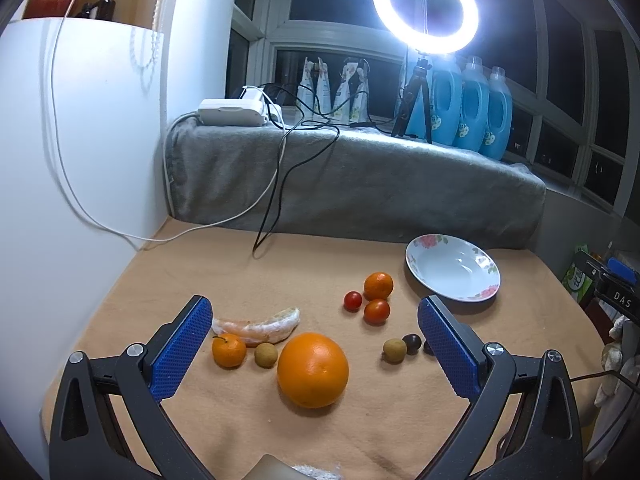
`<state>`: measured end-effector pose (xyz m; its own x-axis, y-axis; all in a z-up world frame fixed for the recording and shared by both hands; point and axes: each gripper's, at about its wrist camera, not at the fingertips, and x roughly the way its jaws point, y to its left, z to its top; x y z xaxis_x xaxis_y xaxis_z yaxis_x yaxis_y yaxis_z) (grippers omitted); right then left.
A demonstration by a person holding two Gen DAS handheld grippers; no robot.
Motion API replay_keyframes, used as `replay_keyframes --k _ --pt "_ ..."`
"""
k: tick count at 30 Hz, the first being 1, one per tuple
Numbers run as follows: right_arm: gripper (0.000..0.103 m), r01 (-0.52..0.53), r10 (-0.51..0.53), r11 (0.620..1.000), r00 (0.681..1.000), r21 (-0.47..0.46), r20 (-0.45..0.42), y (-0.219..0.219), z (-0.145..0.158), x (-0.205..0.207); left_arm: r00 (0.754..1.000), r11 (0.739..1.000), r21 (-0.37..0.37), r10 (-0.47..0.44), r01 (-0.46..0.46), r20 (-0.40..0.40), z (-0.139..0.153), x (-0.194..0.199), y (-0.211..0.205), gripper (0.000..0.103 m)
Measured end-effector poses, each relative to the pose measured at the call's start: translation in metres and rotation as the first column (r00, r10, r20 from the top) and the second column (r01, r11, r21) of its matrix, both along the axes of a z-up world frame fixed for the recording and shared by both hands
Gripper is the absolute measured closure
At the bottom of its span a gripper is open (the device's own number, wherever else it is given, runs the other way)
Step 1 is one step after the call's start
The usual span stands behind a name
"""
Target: Organize fruits
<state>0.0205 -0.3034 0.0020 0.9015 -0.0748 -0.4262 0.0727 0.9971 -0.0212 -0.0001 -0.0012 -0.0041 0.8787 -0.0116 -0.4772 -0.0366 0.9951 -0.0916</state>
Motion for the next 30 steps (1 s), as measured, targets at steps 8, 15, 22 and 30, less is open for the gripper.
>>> replay_keyframes --k 8,15,22,30 --pt "0.000 -0.002 0.002 1.000 1.000 0.000 0.001 0.0000 0.0002 -0.0004 1.000 1.000 -0.005 0.001 -0.001 0.000 -0.0004 0.0006 0.0014 0.001" --pt "0.000 -0.001 0.001 1.000 1.000 -0.002 0.001 0.0007 0.0002 -0.0002 1.000 1.000 -0.009 -0.001 0.001 0.000 0.0006 0.0013 0.0023 0.001" --pt "0.000 -0.006 0.006 1.000 1.000 -0.008 0.002 0.0013 0.0008 -0.0002 1.000 1.000 -0.011 -0.002 0.002 0.001 0.0007 0.0015 0.0025 0.001" --pt "0.000 -0.007 0.007 1.000 1.000 -0.008 0.002 0.0018 0.0011 -0.0001 1.000 1.000 -0.011 -0.002 0.002 0.001 0.0008 0.0020 0.0030 0.001"
